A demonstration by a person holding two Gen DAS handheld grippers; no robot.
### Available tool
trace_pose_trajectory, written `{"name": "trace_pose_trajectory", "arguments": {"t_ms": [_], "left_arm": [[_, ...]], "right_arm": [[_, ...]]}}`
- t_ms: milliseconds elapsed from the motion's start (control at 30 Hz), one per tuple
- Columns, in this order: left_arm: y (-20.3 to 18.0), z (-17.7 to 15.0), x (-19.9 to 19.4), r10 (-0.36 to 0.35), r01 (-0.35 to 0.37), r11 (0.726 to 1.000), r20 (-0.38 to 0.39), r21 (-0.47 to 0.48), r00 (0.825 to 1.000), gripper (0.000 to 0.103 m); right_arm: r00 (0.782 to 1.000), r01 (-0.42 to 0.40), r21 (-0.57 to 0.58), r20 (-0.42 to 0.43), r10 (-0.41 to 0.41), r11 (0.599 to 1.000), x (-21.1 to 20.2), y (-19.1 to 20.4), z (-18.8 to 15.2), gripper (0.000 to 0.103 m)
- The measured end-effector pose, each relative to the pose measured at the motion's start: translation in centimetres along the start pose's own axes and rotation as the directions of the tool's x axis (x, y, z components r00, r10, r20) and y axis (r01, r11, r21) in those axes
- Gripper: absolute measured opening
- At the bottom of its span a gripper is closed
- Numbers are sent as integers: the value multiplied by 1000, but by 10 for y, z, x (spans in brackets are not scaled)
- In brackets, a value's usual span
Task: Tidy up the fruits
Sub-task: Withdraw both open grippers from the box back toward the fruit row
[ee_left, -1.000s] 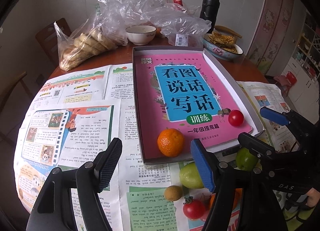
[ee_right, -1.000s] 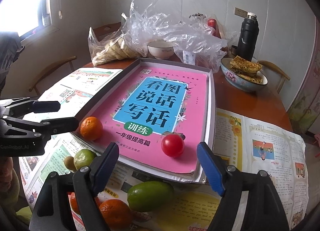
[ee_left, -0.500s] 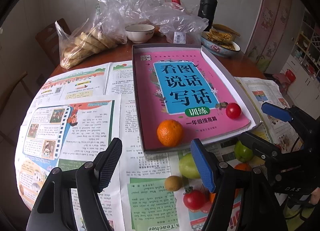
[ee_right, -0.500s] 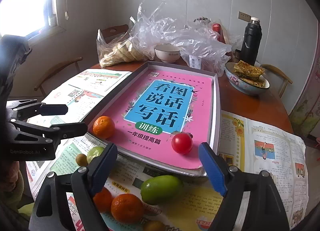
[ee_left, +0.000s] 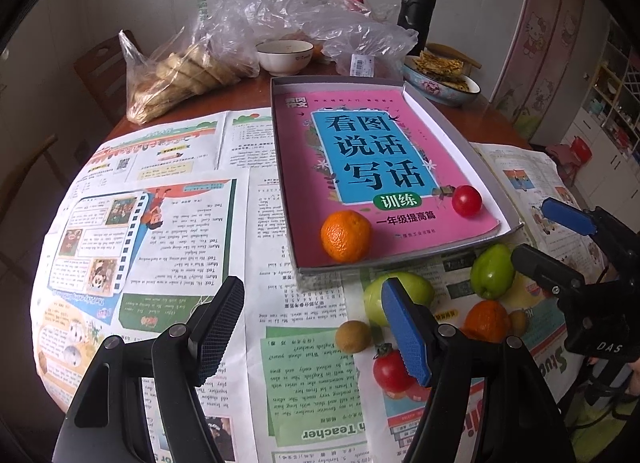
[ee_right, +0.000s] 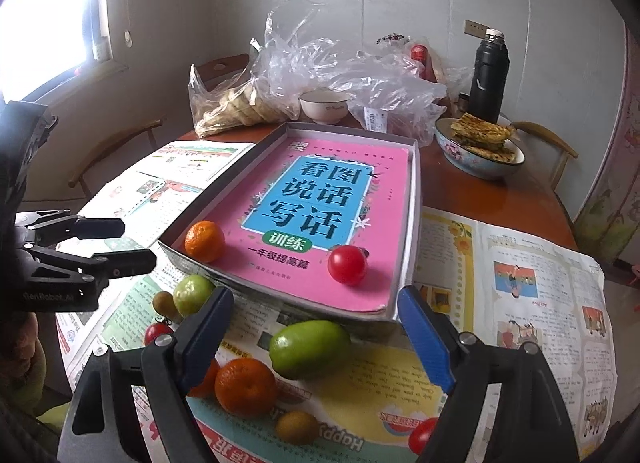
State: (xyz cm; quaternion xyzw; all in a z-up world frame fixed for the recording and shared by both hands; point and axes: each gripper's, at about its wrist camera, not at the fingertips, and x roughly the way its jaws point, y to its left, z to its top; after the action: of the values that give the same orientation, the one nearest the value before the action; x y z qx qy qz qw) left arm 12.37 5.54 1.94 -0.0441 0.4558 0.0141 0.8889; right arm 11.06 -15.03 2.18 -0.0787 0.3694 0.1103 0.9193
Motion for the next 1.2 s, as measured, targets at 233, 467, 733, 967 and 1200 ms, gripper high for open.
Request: {"name": "trace_pose_trajectory", "arguments": {"t_ms": [233, 467, 733, 967, 1200], "left_arm": [[2, -9, -3, -7, 7, 1000, -11, 8, 1000, 73], [4, -22, -4, -30, 31, 1000, -32, 3, 999, 73], [9, -34, -7, -36, 36, 999, -47, -2, 998, 73], [4, -41, -11, -56, 56, 998, -48, 9, 997, 73], [-13, -45, -13, -105, 108, 992, -59, 58, 993, 73]], "right_arm": [[1000, 12, 29, -3, -12, 1000, -7, -8, -10, 84], [1000, 17, 37, -19, -16, 999, -9, -9, -21, 84], [999, 17, 35, -33, -16, 999, -12, -7, -31, 84], [999, 13, 29, -42, -12, 1000, -14, -4, -37, 84], [998, 7, 27, -58, -6, 1000, -17, -1, -47, 84]]}}
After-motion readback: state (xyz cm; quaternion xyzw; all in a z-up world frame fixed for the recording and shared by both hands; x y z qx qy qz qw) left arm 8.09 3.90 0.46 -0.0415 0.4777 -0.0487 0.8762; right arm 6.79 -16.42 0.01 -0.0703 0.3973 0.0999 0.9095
